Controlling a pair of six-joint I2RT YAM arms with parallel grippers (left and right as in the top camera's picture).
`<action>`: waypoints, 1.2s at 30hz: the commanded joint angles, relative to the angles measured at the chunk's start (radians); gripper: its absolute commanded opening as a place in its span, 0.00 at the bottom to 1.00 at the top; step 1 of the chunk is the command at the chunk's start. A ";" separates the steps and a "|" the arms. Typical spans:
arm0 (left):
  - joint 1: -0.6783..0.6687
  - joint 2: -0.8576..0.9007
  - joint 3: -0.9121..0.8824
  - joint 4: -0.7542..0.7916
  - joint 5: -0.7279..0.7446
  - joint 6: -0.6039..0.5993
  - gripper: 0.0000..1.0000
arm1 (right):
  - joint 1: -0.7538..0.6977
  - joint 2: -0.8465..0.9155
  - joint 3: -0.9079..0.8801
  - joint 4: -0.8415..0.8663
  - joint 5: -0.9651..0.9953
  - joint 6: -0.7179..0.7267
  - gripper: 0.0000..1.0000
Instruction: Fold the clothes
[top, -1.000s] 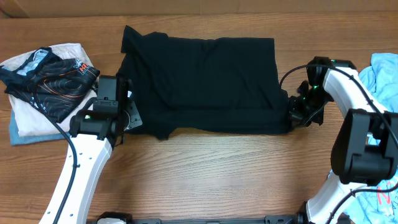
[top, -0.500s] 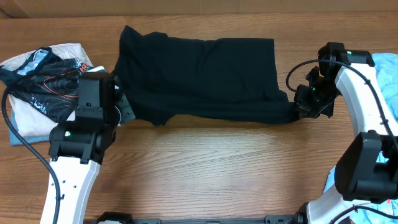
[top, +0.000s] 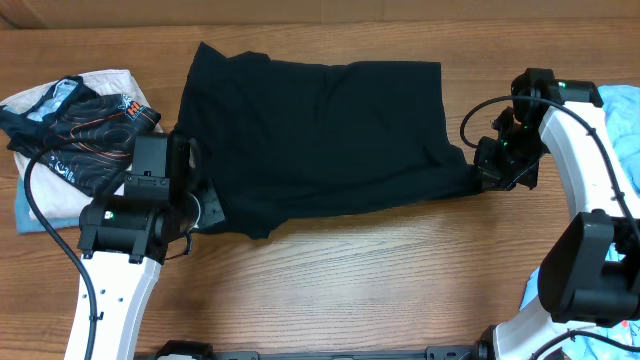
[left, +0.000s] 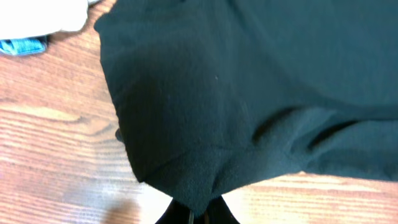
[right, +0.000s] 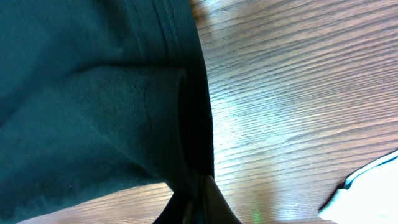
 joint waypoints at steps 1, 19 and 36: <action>0.006 0.003 0.023 -0.019 0.022 0.011 0.04 | 0.002 -0.033 0.023 0.001 0.017 -0.001 0.04; 0.004 0.158 -0.196 0.025 0.028 -0.053 0.04 | 0.002 -0.033 0.023 -0.002 0.017 -0.001 0.05; 0.004 0.342 -0.217 0.132 -0.010 -0.047 0.21 | 0.002 -0.033 0.023 0.000 0.017 -0.001 0.05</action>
